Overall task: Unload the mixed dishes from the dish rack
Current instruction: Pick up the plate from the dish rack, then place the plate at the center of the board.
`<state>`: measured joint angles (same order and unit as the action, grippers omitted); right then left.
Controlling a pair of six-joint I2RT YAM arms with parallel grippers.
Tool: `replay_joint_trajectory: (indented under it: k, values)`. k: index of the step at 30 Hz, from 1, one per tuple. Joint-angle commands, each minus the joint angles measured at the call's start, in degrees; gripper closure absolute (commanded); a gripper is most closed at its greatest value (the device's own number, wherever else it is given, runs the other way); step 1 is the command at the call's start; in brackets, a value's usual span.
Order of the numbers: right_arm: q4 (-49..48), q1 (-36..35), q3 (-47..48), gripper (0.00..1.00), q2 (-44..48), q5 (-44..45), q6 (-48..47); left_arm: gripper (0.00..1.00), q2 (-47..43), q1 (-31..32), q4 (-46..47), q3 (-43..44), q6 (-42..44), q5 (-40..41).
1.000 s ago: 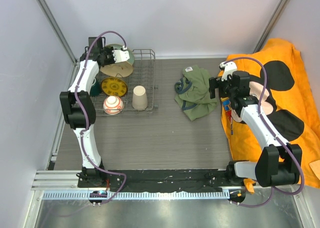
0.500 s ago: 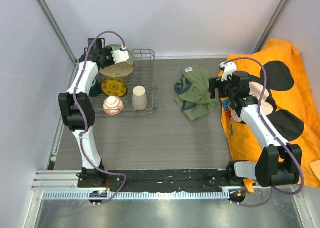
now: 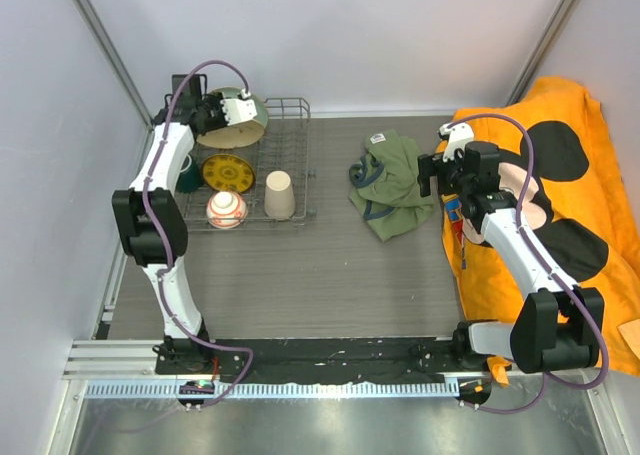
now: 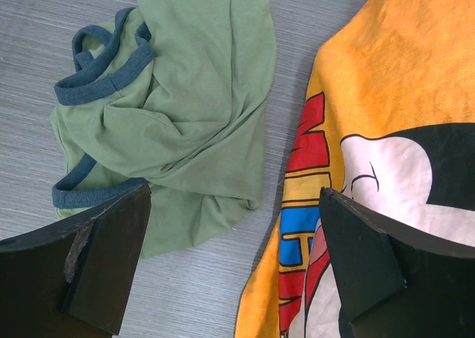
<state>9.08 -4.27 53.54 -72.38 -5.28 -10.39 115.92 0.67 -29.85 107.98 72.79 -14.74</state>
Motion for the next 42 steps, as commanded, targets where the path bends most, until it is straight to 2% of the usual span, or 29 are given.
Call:
replay_joint_trajectory:
  k: [1, 11, 20, 21, 28, 32, 37, 42]
  values:
    - [-1.1, 0.1, 1.7, 0.00, 1.9, -0.8, -0.2, 1.00, -8.9, -0.1, 10.2, 1.4, 1.7, -3.1]
    - [-0.8, 0.1, 1.8, 0.00, 1.4, -1.2, -0.2, 1.00, -13.7, -0.2, 9.9, 1.4, -4.1, -3.4]
    - [-0.7, 0.1, 1.7, 0.01, 2.3, -1.7, 0.2, 1.00, -23.1, -0.1, 6.3, 0.6, -23.3, -4.5]
    - [-0.7, 0.1, 1.7, 0.01, 2.2, -1.6, 0.3, 1.00, -25.2, -0.1, 5.9, 0.3, -27.9, -4.6]
    - [-0.6, 0.2, 1.7, 0.00, 2.9, -2.1, 0.5, 1.00, -36.3, -0.1, -1.8, -4.2, -42.5, -5.8]
    - [-0.6, 0.2, 1.7, 0.01, 3.4, -2.6, 0.7, 1.00, -42.2, -0.1, -5.7, -7.6, -47.6, -5.5]
    - [-0.5, 0.2, 1.6, 0.00, 3.8, -3.2, 1.0, 1.00, -46.8, -0.2, -20.2, -8.5, -51.9, -5.9]
    - [-0.6, 0.2, 1.4, 0.00, 3.7, -3.9, 1.2, 1.00, -55.8, -0.2, -24.4, -15.9, -54.9, -10.2]
